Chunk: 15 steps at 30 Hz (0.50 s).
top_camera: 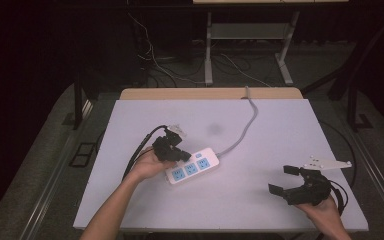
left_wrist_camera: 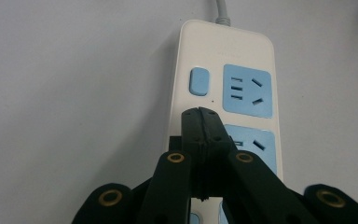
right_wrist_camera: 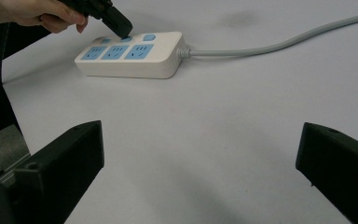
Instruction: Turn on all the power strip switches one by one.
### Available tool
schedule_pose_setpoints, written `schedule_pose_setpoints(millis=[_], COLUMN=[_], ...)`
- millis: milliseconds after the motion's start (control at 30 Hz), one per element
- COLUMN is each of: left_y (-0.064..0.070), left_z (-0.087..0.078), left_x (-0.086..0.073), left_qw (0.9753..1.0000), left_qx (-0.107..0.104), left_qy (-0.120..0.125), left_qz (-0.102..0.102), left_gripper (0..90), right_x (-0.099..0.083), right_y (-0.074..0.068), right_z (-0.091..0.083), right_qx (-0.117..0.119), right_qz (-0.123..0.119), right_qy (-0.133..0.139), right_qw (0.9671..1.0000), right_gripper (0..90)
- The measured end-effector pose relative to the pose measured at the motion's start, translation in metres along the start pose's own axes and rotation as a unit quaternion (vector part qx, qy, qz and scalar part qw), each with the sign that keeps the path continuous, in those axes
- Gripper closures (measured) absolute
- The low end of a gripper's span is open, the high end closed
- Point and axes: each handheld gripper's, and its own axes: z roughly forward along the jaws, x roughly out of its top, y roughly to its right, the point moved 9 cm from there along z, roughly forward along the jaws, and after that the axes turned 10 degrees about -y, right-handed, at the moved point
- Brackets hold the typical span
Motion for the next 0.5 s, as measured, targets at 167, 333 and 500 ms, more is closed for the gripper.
schedule_pose_setpoints(millis=[167, 333, 500], left_y=[-0.0007, -0.0010, -0.0009], left_z=[0.0014, 0.0025, 0.0037], left_x=[-0.0020, -0.0022, -0.0024], left_qw=[0.9999, 0.9999, 0.9999], left_qx=[-0.008, -0.009, -0.008], left_qy=[0.007, 0.004, 0.004], left_qz=[-0.009, -0.005, -0.006], left_gripper=[89.8, 90.0, 90.0], right_x=[-0.0002, -0.0005, -0.0007], right_y=[0.0004, 0.0002, -0.0006], right_z=[-0.0005, -0.0003, -0.0005], right_qx=[-0.001, -0.001, -0.002], right_qz=[0.000, 0.000, 0.000], right_qy=[0.001, 0.001, 0.001], right_qw=[1.0000, 1.0000, 1.0000], right_gripper=[0.9, 1.0, 0.9])
